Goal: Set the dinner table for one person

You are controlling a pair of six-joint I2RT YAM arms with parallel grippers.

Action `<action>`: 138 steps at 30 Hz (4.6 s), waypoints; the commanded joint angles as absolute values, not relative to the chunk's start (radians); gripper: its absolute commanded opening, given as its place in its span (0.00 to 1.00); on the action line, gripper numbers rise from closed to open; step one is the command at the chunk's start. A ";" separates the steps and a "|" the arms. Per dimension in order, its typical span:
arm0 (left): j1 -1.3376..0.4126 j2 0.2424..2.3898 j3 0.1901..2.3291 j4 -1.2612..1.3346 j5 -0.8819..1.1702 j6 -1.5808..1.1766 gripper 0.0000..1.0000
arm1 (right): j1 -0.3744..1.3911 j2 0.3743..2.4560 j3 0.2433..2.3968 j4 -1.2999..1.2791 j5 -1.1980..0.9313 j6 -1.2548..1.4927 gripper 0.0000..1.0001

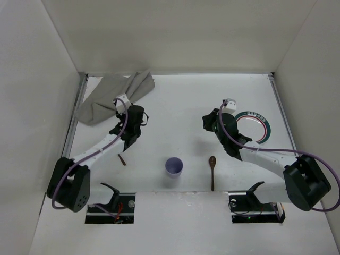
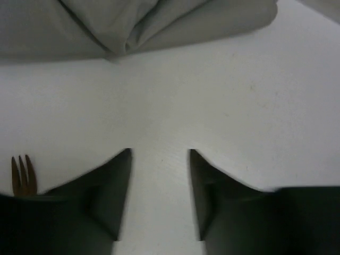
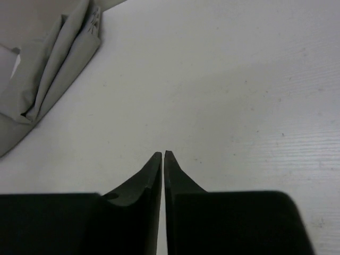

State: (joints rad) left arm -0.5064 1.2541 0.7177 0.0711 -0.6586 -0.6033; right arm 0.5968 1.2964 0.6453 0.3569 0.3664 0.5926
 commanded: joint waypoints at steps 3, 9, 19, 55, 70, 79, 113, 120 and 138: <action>-0.372 1.422 0.885 0.227 -0.597 -0.503 0.19 | 0.581 1.267 0.624 0.434 0.272 0.612 0.08; -0.210 1.716 1.127 0.183 -0.566 -0.454 0.39 | 0.571 1.261 0.612 0.462 0.242 0.621 0.20; -0.154 1.979 1.351 0.035 -0.526 -0.406 0.51 | 0.574 1.276 0.606 0.503 0.201 0.626 0.58; -0.665 1.568 0.918 0.406 -0.411 -0.643 0.56 | 0.535 1.377 0.621 0.506 0.180 0.712 0.72; -0.499 1.089 0.451 0.101 -0.526 -0.882 0.62 | 0.570 1.795 0.903 0.489 0.109 0.988 0.74; -0.429 1.129 0.380 0.127 -0.456 -0.910 0.60 | 0.585 1.917 1.009 0.488 0.092 1.144 0.66; -0.317 1.313 0.452 0.328 -0.439 -0.850 0.02 | 0.452 1.436 0.686 0.471 0.143 0.933 0.12; -0.266 1.289 0.465 0.310 -0.446 -0.841 0.02 | 0.351 1.332 0.532 0.388 0.163 0.904 0.12; -0.352 1.089 0.380 0.236 -0.586 -0.856 0.03 | 0.274 1.134 0.387 0.192 0.238 0.927 0.15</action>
State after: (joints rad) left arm -0.3599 1.1034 0.3687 0.2638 -0.4507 -0.8761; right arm 0.2848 1.1667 0.3935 0.2165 0.1337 0.9291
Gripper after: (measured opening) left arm 0.053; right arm 0.146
